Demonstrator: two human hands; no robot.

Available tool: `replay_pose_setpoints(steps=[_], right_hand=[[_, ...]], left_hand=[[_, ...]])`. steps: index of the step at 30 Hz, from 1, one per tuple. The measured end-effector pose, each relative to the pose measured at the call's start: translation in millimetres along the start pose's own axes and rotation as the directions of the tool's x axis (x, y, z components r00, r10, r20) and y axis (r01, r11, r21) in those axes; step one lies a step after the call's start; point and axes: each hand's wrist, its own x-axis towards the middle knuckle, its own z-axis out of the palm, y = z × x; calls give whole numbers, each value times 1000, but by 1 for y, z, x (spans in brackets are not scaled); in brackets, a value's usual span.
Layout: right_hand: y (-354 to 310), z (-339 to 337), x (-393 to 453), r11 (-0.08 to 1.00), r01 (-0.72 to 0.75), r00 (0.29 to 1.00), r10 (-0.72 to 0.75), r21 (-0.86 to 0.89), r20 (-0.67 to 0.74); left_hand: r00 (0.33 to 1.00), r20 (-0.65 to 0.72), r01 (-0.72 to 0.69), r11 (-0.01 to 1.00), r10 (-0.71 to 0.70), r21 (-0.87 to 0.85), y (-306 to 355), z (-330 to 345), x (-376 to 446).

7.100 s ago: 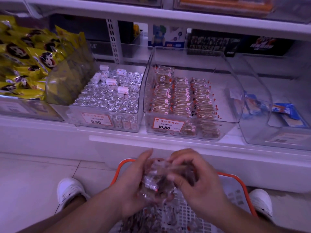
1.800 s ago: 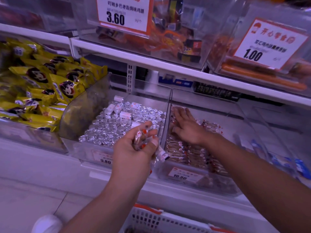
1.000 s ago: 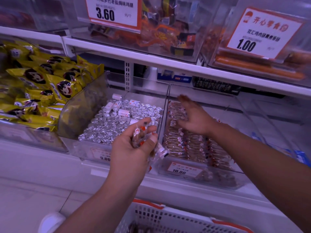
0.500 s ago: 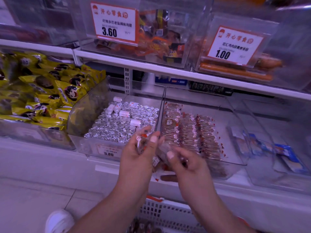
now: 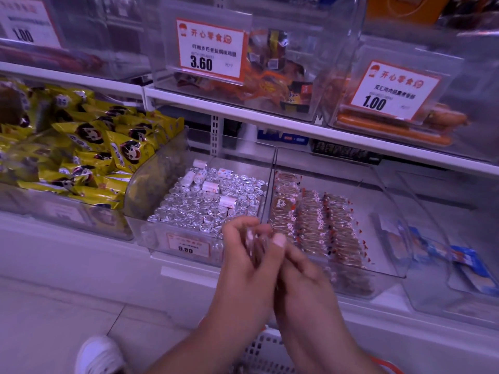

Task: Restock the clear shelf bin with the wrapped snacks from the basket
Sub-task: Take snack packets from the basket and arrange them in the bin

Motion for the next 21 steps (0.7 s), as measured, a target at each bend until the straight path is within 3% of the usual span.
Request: replay_pose_setpoints(steps=[3, 5, 10, 14, 17, 19, 21], right_hand=[[-16, -4, 1, 959, -142, 985, 113, 245, 129], [-28, -13, 0, 933, -245, 953, 182, 265, 241], [-46, -36, -4, 955, -295, 893, 260, 41, 367], [-50, -52, 3, 971, -208, 929, 233, -118, 288], [-59, -61, 26, 962, -101, 965, 157, -253, 212], [-68, -70, 56, 852, 40, 993, 26, -522, 119], [-74, -79, 95, 562, 144, 984, -169, -814, 57]], left_hand=[[986, 132, -128, 977, 105, 172, 1, -4, 0], [974, 174, -184, 956, 146, 229, 3, -7, 1], [960, 211, -233, 940, 183, 248, 0, -4, -4], [969, 226, -123, 989, 102, 80, 2, 3, 2], [977, 150, -193, 933, 153, 302, 2, -7, 18], [978, 83, -207, 832, 192, 514, 1, -18, 33], [982, 82, -182, 744, 169, 643, -2, -26, 44]])
